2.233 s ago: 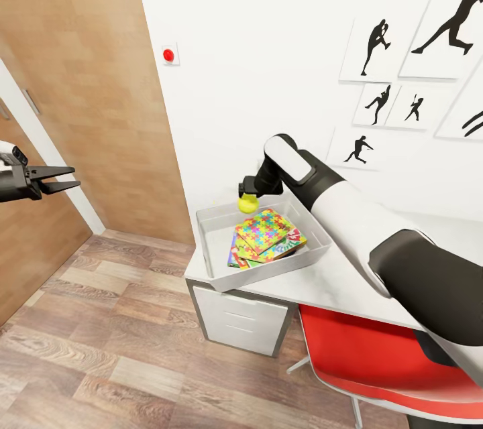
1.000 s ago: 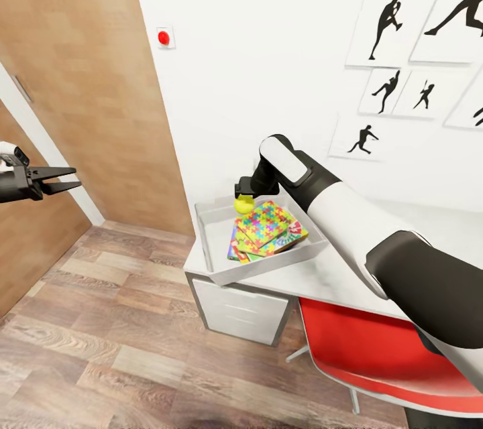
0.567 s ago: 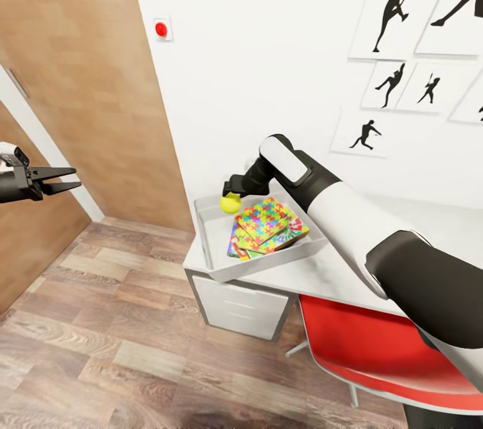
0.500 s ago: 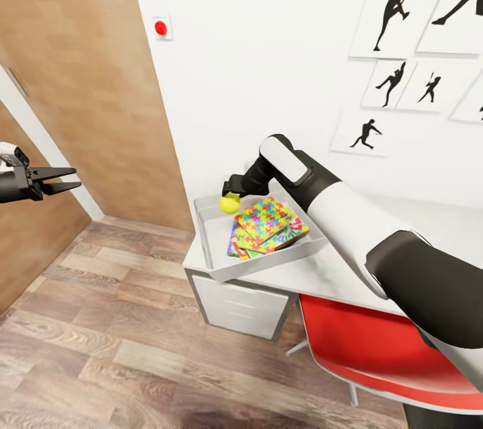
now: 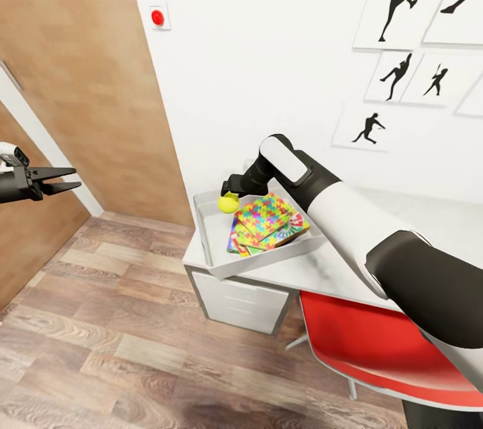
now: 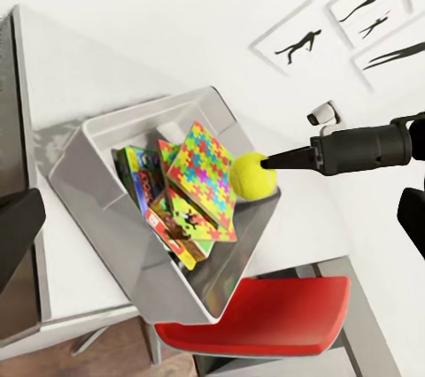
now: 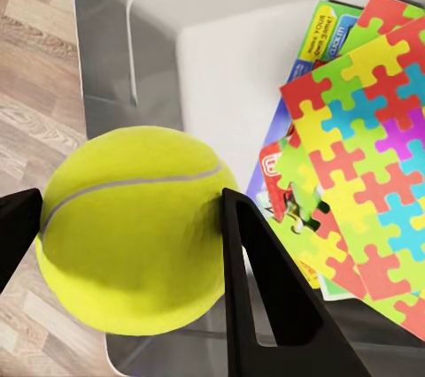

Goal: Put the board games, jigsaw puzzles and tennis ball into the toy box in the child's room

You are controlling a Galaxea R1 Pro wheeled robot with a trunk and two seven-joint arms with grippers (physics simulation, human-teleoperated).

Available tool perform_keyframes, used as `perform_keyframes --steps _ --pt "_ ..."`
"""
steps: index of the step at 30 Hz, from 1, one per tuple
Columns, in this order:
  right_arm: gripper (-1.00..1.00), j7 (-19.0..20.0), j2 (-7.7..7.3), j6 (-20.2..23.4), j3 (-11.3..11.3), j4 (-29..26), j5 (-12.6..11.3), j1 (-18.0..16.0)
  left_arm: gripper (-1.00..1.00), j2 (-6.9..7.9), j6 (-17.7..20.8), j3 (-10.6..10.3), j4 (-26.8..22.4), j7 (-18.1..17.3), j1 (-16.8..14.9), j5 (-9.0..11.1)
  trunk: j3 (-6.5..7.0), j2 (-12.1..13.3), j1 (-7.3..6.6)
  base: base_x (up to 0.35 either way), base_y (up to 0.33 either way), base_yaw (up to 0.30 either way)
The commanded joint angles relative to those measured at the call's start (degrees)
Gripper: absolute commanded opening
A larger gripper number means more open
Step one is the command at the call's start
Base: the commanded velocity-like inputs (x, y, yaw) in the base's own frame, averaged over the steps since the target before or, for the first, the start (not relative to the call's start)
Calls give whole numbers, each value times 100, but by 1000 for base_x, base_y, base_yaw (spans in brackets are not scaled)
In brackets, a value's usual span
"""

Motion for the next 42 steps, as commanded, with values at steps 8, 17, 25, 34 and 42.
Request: perform_keyframes --steps 8,17,25,34,42 --pt "-100 43 0 2 16 -18 -65 -8 100 10 52 -18 4 -16 -8 20 -86 -12 3 0 0 0" --pt "-100 215 0 2 23 -20 -66 -8 100 20 52 -11 2 -16 -8 20 -170 -12 3 0 0 0" --pt "-100 233 0 2 25 -20 -67 -8 100 23 52 -10 5 -16 -9 20 -245 -12 3 0 0 0" --pt "-100 241 0 2 25 -34 -74 -8 100 24 52 -10 2 -16 -8 20 -329 -12 3 0 0 0" --pt "-100 251 0 2 36 -45 -75 -8 100 24 52 -10 6 -16 -9 20 -403 -12 3 0 0 0"
